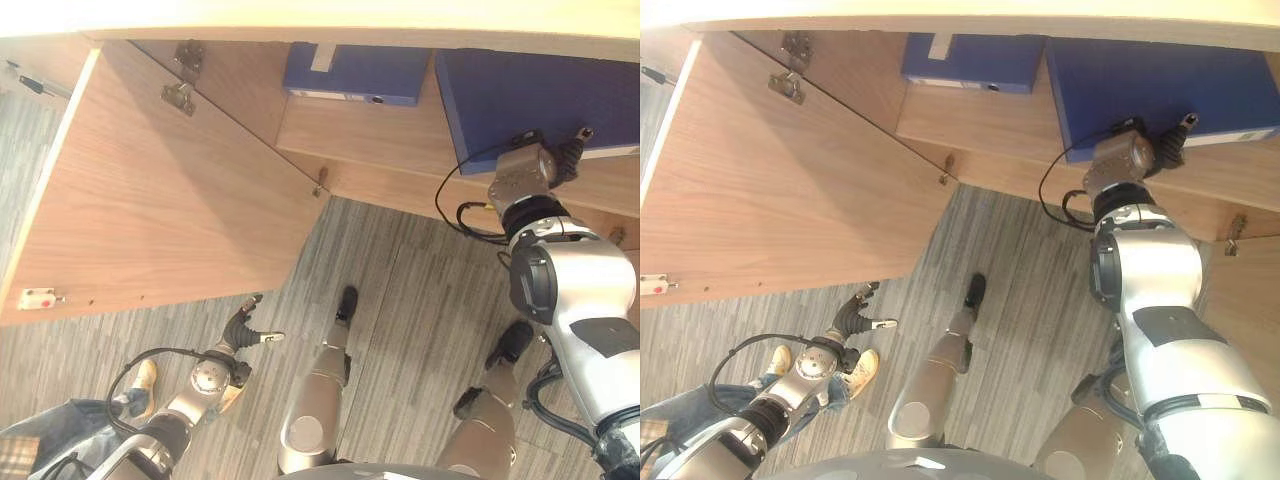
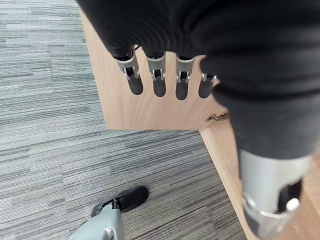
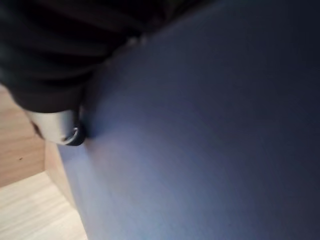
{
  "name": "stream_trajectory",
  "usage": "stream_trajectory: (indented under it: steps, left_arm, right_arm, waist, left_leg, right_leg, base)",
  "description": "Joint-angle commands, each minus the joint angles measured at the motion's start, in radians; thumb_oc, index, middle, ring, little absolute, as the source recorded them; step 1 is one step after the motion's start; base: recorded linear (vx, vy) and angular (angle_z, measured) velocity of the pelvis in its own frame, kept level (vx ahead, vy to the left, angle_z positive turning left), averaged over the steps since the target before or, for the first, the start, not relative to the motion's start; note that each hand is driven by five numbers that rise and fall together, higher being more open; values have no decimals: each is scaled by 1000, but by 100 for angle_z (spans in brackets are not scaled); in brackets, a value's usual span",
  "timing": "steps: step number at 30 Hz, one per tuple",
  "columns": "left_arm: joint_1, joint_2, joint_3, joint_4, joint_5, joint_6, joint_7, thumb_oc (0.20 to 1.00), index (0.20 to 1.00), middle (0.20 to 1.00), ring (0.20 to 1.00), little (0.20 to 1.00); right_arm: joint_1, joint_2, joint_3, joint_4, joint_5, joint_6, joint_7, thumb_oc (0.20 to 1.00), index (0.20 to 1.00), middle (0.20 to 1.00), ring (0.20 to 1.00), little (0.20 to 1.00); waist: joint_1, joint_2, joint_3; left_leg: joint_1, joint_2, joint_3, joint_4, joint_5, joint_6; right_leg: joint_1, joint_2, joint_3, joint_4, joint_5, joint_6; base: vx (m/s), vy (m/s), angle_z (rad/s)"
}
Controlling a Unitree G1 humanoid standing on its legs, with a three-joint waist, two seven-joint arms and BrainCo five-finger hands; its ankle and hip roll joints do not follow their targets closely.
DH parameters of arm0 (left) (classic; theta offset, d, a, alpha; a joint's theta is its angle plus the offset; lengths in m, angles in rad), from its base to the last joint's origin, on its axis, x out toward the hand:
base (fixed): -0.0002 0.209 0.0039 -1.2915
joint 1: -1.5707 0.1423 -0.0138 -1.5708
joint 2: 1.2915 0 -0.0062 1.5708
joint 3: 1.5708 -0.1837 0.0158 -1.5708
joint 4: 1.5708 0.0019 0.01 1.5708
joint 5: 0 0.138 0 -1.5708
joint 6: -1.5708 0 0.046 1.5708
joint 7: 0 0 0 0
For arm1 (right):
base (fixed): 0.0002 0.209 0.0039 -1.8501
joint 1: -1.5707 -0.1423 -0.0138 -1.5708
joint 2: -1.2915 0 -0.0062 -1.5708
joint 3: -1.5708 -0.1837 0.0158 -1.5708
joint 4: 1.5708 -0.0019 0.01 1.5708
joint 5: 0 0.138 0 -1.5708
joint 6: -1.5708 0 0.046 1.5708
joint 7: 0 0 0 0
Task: Put the empty folder in the office cabinet
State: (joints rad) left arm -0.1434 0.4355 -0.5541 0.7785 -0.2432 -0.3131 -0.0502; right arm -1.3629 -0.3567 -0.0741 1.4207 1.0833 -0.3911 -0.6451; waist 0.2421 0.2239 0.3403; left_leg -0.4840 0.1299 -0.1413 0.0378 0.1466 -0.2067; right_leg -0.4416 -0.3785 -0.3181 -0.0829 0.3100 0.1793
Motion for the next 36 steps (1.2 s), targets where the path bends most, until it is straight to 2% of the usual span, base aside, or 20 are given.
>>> stream_trajectory:
  steps: [1,2,5,8,13,16,18,21,24,32,36]
  left_arm:
    - [33,67,-78,27,-26,17,19,1000,1000,1000,1000,1000]
    - [48,68,-81,26,-20,12,18,1000,1000,1000,1000,1000]
    - [55,62,-102,26,-8,2,26,1000,1000,1000,1000,1000]
    - [59,55,-105,26,-1,2,29,1000,1000,1000,1000,1000]
    - [78,61,-84,20,-5,8,46,1000,1000,1000,1000,1000]
    - [79,60,-82,18,-7,8,47,1000,1000,1000,1000,1000]
    - [87,64,-67,8,-11,15,58,1000,1000,1000,1000,1000]
    - [90,69,-60,1,-12,22,63,1000,1000,1000,1000,1000]
    - [94,75,-57,-16,-24,37,72,1000,1000,1000,1000,1000]
    - [110,89,-60,-54,-25,51,82,1000,1000,1000,1000,1000]
    - [113,88,-50,-49,-29,59,86,1000,1000,1000,1000,1000]
  right_arm:
    - [-46,-94,41,-41,-5,-36,1,200,200,200,200,200]
    - [-53,-118,48,-42,-4,-30,-3,200,200,200,200,200]
    - [-74,-180,82,-43,1,-10,9,200,200,200,200,200]
    - [-99,-209,109,-33,-4,12,26,200,200,200,200,200]
    - [-191,-232,231,-1,-39,64,48,200,200,200,200,200]
    - [-200,-234,245,4,-44,70,50,200,200,200,200,200]
    - [-239,-240,291,19,-62,95,52,200,200,200,200,200]
    - [-263,-255,293,36,-35,95,47,200,200,200,200,200]
    - [-288,-289,279,59,26,77,-8,200,200,200,200,200]
    - [-293,-336,217,69,141,14,-127,200,200,200,200,200]
    - [-288,-330,200,54,135,3,-181,200,200,200,200,200]
  waist:
    - [54,-11,-13]
    - [66,2,-8]
    - [64,36,1]
    - [65,49,0]
    - [90,64,-1]
    - [89,65,1]
    - [91,75,6]
    - [96,77,5]
    - [104,82,-1]
    - [108,92,-15]
    - [100,89,-17]
  left_leg:
    - [79,20,17,8,-150,25]
    - [75,19,13,7,-155,24]
    - [46,2,-11,8,-138,26]
    - [37,-4,-14,-4,-126,25]
    - [18,28,13,-43,-108,27]
    - [16,33,15,-48,-102,25]
    - [23,57,16,-81,-86,22]
    - [26,69,12,-99,-77,19]
    - [25,93,0,-121,-65,9]
    - [13,115,-10,-125,-67,1]
    - [8,121,-8,-125,-65,0]
  right_leg:
    - [3,-42,82,8,-43,82]
    - [0,-41,82,9,-52,82]
    - [-25,-52,108,20,-51,82]
    - [-54,-53,127,39,-60,81]
    - [-182,-30,179,143,-117,67]
    - [-198,-26,186,160,-127,65]
    - [-264,-6,211,238,-173,55]
    - [-300,5,217,290,-205,49]
    - [-355,21,215,369,-250,45]
    - [-434,44,216,478,-312,38]
    - [-460,50,216,515,-328,35]
  base:
    - [0,0,0]
    - [0,0,0]
    - [0,0,0]
    - [41,46,23]
    - [59,-15,-6]
    - [30,-33,-22]
    - [69,-67,-16]
    - [36,-57,-10]
    - [50,-74,-4]
    - [35,-46,5]
    - [13,-16,2]
